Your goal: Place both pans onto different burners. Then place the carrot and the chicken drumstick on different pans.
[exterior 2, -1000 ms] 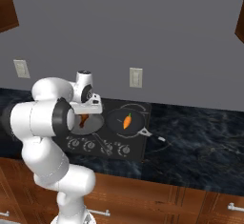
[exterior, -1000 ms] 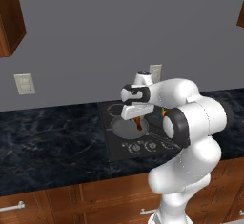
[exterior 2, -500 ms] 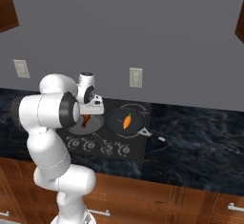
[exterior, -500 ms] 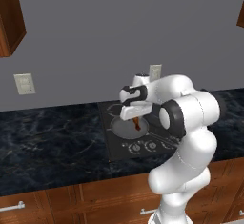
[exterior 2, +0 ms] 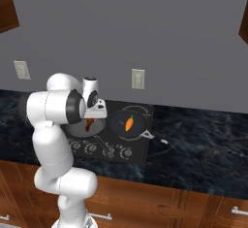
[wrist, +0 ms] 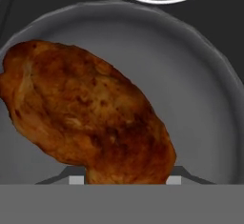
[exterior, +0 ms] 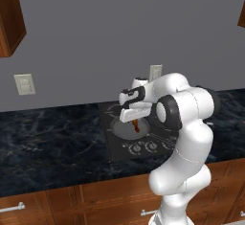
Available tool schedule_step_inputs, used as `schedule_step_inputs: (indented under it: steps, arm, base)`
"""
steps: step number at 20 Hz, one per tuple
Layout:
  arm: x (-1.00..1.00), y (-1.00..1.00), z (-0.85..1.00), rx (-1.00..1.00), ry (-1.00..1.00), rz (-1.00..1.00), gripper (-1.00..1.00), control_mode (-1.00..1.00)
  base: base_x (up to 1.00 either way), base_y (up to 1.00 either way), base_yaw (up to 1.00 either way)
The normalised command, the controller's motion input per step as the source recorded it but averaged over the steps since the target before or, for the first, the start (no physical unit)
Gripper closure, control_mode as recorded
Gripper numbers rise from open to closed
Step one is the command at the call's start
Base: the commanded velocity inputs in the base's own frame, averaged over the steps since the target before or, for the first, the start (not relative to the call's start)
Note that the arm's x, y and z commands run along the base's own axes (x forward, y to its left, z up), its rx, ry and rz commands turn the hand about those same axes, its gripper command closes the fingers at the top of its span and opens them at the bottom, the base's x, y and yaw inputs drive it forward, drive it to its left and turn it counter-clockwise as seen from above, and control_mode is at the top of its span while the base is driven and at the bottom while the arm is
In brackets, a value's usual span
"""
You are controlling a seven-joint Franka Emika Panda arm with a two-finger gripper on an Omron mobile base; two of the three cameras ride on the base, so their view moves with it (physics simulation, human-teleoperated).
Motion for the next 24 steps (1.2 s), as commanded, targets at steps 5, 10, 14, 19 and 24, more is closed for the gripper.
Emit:
schedule_step_inputs:
  steps: [5, 10, 14, 19, 24]
  arm:
    - [0.11, 0.0, -0.13, 0.0, 0.0, 0.0, 1.0, -1.0]
    - [0.07, 0.0, -0.18, 0.0, 0.0, 0.0, 1.0, -1.0]
    - [0.08, 0.0, -0.2, 0.0, 0.0, 0.0, 1.0, -1.0]
    - [0.09, 0.0, -0.16, 0.0, 0.0, 0.0, 1.0, -1.0]
    - [0.01, 0.0, -0.02, 0.0, 0.0, 0.0, 1.0, -1.0]
  base:
    - [0.0, 0.0, 0.0]
    - [0.0, 0.0, 0.0]
    - [0.0, 0.0, 0.0]
    - [0.0, 0.0, 0.0]
    - [0.0, 0.0, 0.0]
